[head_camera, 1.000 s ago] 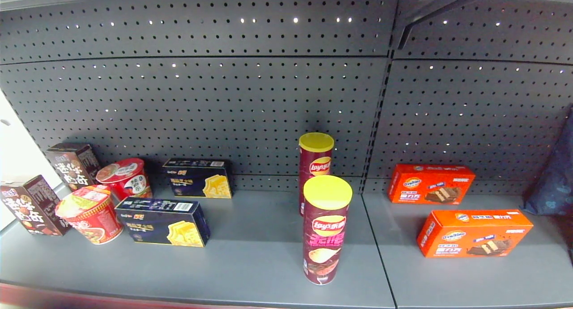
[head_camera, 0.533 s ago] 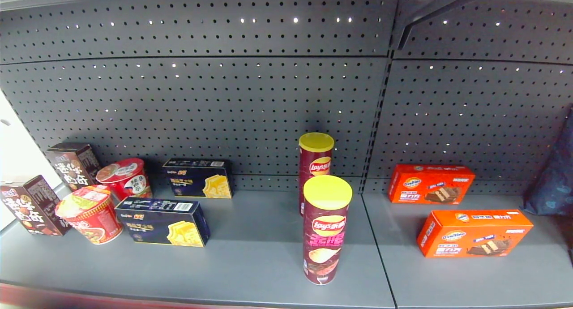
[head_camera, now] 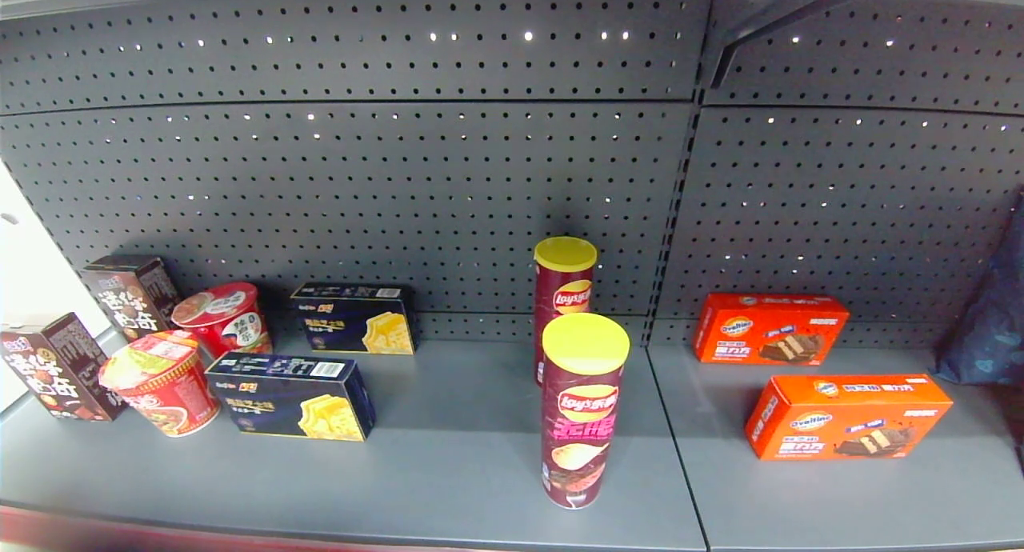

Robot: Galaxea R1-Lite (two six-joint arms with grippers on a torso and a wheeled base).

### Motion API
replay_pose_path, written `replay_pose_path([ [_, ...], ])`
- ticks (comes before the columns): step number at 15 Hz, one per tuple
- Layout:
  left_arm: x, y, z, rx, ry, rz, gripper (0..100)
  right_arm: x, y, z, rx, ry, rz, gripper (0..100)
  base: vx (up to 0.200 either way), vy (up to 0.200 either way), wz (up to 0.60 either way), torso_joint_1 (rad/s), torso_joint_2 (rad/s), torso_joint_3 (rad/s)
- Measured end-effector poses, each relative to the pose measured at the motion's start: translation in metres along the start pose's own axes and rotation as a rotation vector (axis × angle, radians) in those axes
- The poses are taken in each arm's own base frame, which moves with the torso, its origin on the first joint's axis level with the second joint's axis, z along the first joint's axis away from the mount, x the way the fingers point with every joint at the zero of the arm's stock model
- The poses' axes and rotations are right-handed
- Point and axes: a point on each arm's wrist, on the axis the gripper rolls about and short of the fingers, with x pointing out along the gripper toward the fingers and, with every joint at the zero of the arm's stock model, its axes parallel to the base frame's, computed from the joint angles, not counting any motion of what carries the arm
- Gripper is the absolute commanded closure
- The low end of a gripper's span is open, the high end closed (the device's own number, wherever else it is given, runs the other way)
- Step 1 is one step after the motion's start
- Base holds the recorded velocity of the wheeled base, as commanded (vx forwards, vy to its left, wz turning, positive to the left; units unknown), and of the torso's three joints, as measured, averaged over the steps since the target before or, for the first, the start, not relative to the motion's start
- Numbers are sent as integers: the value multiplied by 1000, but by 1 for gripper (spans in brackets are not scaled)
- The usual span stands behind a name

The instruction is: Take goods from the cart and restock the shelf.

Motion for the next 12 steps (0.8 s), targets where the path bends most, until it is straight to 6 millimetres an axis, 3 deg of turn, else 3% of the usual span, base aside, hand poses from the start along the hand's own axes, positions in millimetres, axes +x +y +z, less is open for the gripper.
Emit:
replay_pose_path([
  [9,0,0,0,9,-3,-1,0,0,0,0,-9,3,7,0,0,0,0,0,0,0],
  [12,0,0,0,6,-1,0,0,0,0,0,-119,2,13,0,0,0,0,0,0,0],
])
